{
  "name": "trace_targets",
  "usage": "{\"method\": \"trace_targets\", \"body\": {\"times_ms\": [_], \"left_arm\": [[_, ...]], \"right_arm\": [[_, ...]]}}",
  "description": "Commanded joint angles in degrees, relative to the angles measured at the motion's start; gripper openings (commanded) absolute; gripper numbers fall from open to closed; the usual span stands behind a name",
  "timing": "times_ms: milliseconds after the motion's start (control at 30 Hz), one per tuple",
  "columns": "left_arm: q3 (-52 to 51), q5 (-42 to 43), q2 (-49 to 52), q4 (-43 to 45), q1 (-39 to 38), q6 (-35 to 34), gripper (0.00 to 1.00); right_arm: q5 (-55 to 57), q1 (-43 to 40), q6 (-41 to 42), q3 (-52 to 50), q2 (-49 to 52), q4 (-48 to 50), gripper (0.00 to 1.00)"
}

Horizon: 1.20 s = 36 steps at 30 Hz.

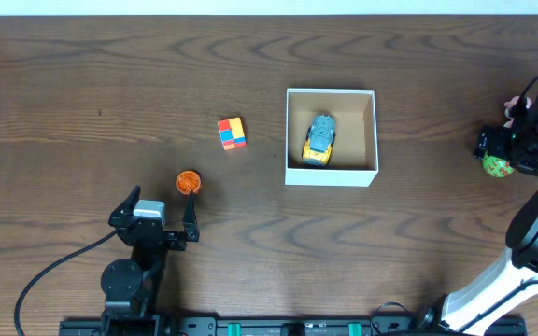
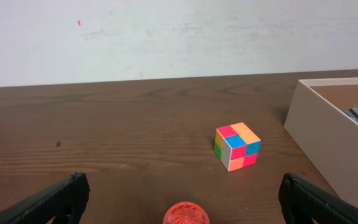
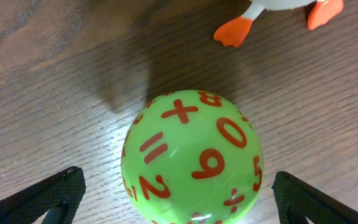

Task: Pack container
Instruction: 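Lower right gripper and grasp the green ball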

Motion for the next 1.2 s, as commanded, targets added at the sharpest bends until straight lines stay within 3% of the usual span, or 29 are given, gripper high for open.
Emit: {"method": "trace_targets", "body": {"times_ms": [0,1167], "left_arm": [[-1.73,0.63,-0.35,-0.76,0.24,0.57,0.98],[-1.73,0.63,-0.35,-0.76,0.24,0.57,0.98]], "right_arm": [[-0.37,-0.59,-2.32,-0.96,0.7,0.61,0.99],[-2.38,-1.01,-2.99,-4.33,0.7,7.13,0.99]]}}
